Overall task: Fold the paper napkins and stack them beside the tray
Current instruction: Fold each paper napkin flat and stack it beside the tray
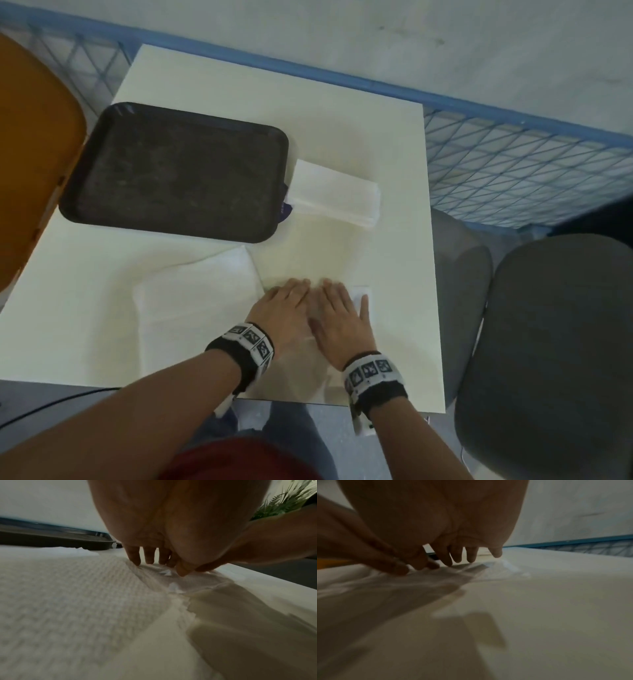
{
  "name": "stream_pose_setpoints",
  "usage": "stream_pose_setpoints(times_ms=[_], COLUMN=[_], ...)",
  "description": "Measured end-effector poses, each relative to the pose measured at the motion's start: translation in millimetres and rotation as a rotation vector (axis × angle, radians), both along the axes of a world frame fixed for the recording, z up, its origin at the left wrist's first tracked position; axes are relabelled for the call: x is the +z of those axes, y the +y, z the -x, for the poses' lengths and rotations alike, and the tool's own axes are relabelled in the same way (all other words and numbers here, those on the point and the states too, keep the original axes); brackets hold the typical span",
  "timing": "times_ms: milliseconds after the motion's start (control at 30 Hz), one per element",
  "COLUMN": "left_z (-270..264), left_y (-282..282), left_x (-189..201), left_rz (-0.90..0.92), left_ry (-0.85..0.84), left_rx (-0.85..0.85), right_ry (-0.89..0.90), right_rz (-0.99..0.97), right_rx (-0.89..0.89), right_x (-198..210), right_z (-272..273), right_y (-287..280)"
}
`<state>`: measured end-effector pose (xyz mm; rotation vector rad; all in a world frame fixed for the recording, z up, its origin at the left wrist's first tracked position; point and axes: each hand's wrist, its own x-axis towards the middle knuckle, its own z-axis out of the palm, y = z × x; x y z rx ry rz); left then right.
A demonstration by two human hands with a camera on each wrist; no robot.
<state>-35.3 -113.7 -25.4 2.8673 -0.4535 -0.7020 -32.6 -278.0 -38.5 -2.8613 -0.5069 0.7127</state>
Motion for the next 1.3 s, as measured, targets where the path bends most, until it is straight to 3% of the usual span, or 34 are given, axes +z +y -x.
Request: stream_pose_setpoints(times_ms=[133,233,400,500,567,700,800,900,1067,1300], left_z=[-9,-27,-48,-49,-44,-19,11,32,20,-29], left_y=[4,1,-8,3,23,96,144,155,116,50], left_x=[3,0,6,21,30,35,27,13,0,1], left_rz=[0.008,-0.007,0.325,0.503,0.528,0.331,0.051,-0.019,0.010,0.085], left_ry=[-0.077,-0.042,0.103,0.006,-0.062,-0.217,-0.004,0.105,0.031,-0.027], left_rx=[-0.002,0.087,0.294,0.264,0.276,0.556,0.710,0.687,0.575,0.446], right_ry=[0.013,0.045,-0.082,-0.030,0.047,0.098,0.051,-0.026,-0.105,-0.026], right_rz=[0.070,0.104,-0.079,-0.215,-0.244,-0.335,-0.394,-0.393,-0.432,-0.386], right_rx=[-0.147,-0.278,-0.263,-0.225,-0.217,-0.367,-0.469,-0.492,-0.491,-0.370], right_x=[-10,-7,12,16,19,37,52,70,92,90], right_z=[7,4,-12,-29,-40,-64,-88,-118,-172,-241], right_y=[-23,-51,-51,-38,-32,-36,-39,-36,-27,-16])
